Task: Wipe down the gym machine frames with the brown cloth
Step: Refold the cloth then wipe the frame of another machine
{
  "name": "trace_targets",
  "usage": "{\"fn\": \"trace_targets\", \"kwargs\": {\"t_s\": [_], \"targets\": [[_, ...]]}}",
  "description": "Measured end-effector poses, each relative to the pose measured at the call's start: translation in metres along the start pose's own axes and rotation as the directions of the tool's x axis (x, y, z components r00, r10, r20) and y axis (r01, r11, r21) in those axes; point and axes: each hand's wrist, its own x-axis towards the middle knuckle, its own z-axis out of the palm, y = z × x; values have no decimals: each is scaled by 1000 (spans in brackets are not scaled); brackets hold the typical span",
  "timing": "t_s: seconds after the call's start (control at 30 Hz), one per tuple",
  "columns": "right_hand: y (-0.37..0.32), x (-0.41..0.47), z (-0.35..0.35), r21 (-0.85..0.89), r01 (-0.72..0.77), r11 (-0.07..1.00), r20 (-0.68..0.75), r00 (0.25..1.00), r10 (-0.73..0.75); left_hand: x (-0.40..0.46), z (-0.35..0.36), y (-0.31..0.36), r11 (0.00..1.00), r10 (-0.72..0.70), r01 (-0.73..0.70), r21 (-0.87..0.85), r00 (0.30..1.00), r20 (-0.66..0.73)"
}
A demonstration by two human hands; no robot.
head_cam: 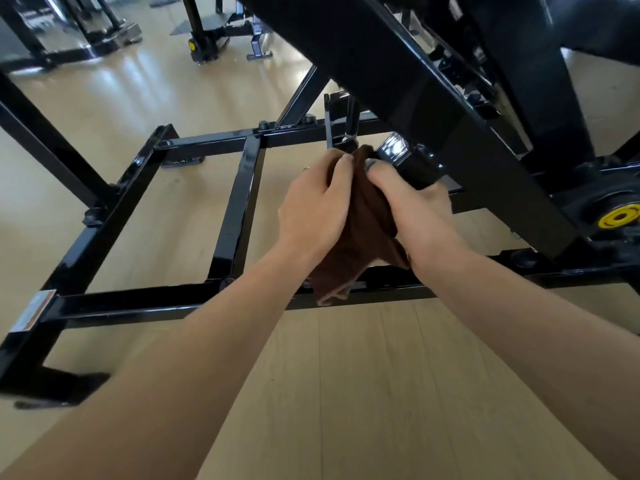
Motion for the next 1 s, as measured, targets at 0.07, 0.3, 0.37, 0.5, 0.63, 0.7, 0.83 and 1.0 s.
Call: {"fn": "trace_targets", "kwargs": {"t_s": [0.07,0.3,0.37,0.5,0.63,0.7,0.83,1.0], "targets": [[3,1,-2,-22,25,999,10,1000,-25,-4,-5,-16,997,3,-1,-83,1000,27],[0,0,-2,-12,-22,1000,10,1000,22,-54,-48,-122,880,-475,474,-37,880,-14],[1,0,-2,-8,-21,1000,9,1000,21,-54,-50,-127,864,-503,504,8,863,-33],[0,-1,2,1,-13,1000,-8,1000,13,-39,-35,-85,923,-383,383,-28,924,11],[3,0,4,-26,42,999,-53,998,-43,-15,-10,-23,999,-36,36,-41,999,12],[4,0,5,-37,42,998,-49,998,-44,-10,-6,-15,999,31,-31,-38,999,6],[4,2,3,-31,39,999,-64,997,-41,-23,-16,-50,990,-58,60,-131,998,23],[0,-3,3,-41,27,999,-19,999,-28,-54,-49,-127,913,-409,409,-3,912,26]]}}
